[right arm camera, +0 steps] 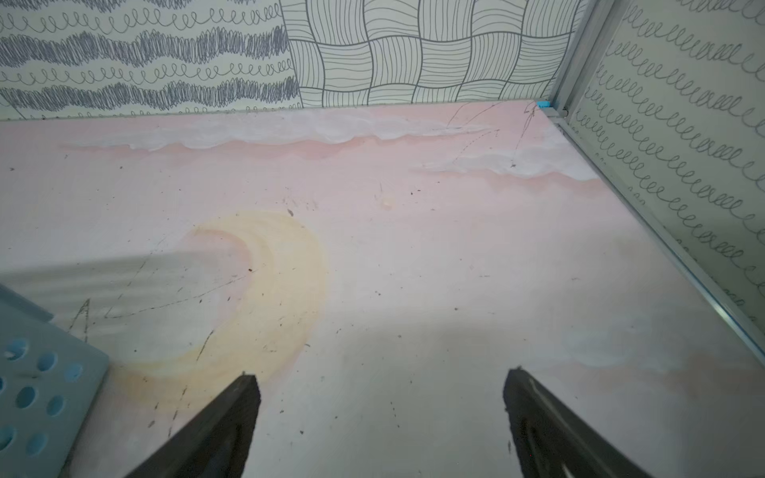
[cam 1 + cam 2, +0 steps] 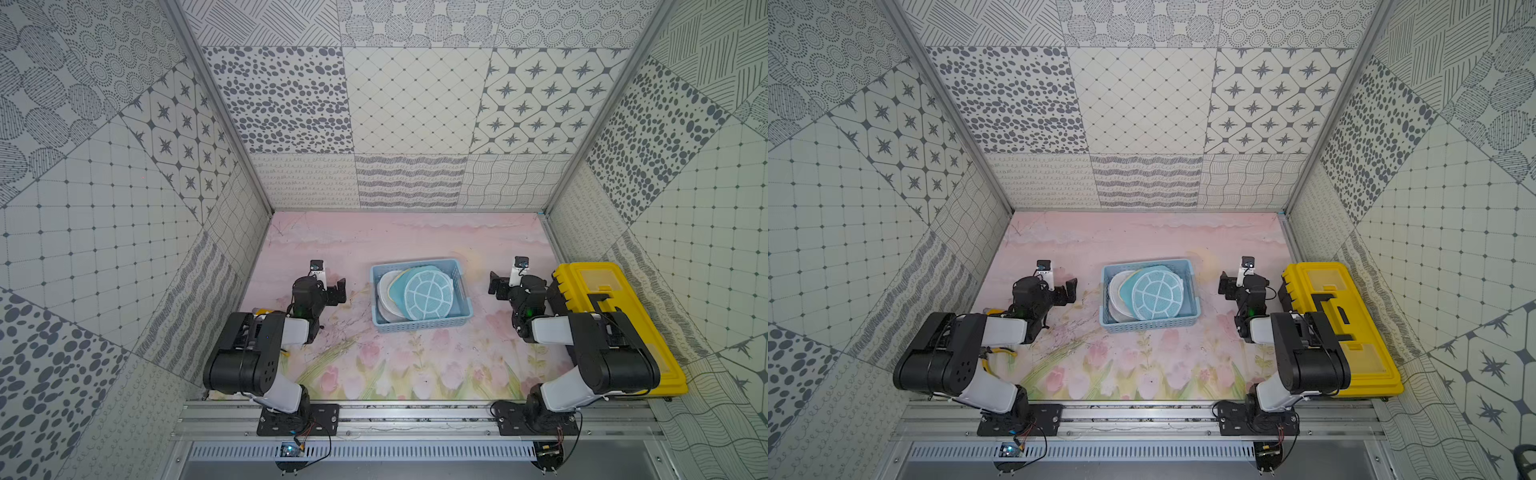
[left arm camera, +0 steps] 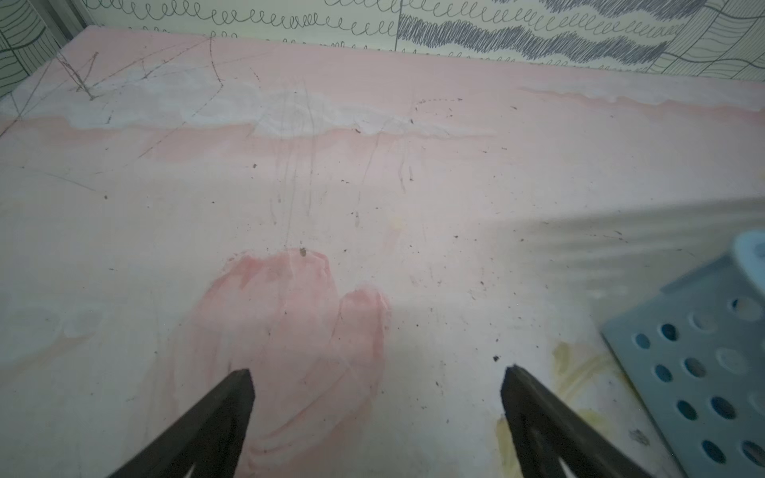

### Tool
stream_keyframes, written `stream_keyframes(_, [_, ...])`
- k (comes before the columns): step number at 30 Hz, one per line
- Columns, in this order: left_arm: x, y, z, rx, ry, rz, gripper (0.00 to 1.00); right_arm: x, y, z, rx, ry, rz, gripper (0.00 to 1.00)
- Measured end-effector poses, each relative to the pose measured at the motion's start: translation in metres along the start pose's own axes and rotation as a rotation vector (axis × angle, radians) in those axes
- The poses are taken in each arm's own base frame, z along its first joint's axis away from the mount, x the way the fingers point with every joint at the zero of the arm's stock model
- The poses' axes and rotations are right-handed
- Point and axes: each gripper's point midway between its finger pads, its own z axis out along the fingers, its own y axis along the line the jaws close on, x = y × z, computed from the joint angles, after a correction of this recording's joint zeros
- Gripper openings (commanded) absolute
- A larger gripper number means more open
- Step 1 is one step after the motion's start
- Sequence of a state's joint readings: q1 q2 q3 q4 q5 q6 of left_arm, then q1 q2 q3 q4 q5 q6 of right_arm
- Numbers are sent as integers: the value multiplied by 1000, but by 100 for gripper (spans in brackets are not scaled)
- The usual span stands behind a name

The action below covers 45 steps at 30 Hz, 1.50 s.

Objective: Turn the laundry bag inside out
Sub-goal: Pick up the laundry bag and place it in the bin.

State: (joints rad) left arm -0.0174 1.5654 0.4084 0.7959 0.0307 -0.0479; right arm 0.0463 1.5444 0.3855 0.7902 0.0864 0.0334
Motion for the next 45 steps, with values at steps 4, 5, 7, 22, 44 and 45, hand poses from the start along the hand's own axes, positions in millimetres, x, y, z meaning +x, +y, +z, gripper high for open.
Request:
stream_keyframes(4, [0,0,0,0,0,0,99,0,0,0,0,0,0,97])
stream_keyframes(5, [0,0,0,0,0,0,99,0,0,0,0,0,0,97])
stream_keyframes(7, [0,0,0,0,0,0,99,0,0,0,0,0,0,97])
stream_keyframes(22, [0,0,0,0,0,-1,99,0,0,0,0,0,0,97])
stream_keyframes(44, [-124,5,-32,-47,-153,-288,99,-95,-14,-35,363,-54,209,97])
stream_keyframes(45, [-125,7,-35,-60,-137,-359,99,-89,-19,-36,382,-31,260,97])
